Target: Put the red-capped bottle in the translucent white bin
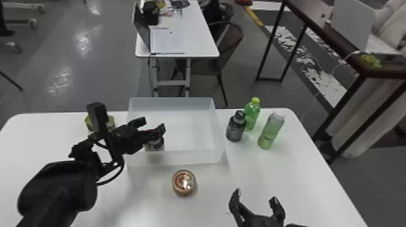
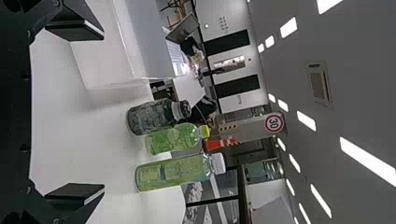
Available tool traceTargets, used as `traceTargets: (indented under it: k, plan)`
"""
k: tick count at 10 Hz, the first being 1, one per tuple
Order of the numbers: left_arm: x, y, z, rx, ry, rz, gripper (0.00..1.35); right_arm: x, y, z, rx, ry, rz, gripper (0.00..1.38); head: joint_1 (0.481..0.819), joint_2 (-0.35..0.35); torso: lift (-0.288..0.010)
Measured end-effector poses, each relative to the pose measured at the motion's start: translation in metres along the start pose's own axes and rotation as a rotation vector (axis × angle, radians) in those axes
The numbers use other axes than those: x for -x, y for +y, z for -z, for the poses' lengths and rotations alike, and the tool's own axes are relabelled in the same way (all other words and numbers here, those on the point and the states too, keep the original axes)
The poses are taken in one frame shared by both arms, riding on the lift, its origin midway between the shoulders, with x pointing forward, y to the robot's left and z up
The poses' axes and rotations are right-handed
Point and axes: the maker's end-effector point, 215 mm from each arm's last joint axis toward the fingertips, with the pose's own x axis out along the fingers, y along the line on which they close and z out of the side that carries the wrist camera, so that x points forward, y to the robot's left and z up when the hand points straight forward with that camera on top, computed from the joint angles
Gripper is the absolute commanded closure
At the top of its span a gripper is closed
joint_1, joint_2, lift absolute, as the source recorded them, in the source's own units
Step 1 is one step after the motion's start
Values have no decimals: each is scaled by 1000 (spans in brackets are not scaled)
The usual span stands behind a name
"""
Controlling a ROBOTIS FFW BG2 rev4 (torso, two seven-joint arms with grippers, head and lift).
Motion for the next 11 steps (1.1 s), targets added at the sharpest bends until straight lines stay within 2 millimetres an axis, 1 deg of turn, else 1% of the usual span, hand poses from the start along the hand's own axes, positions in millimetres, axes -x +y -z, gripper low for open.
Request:
traceTargets:
  k: [1, 3, 4, 5, 7, 8, 10, 11]
  plan:
    - [15, 2, -11, -34, -19, -31, 263, 0, 0, 0, 0, 1, 0, 142, 695, -133, -36]
    - [65, 13, -25, -65, -64, -133, 263, -1, 0, 0, 0, 1, 0, 142, 695, -82, -36]
    - [92, 18, -27, -74, -83, -190, 265, -1, 1, 0, 0, 1, -2, 142, 695, -66, -36]
    - [120, 24, -25, -82, -101, -250, 263, -2, 2, 0, 0, 1, -5, 142, 695, -32, -36]
    - [174, 25, -12, -100, -142, -357, 265, 1, 2, -1, 8, 1, -9, 142, 695, 7, -36]
    - [201, 22, -2, -105, -152, -409, 263, 5, 1, -1, 9, 4, -8, 142, 695, 31, -36]
    - [243, 8, 27, -105, -149, -473, 263, 16, -3, 2, 9, 17, 2, 142, 695, 59, -36]
    - [258, 2, 41, -106, -133, -496, 263, 24, -5, 3, 9, 22, 8, 142, 695, 66, -36]
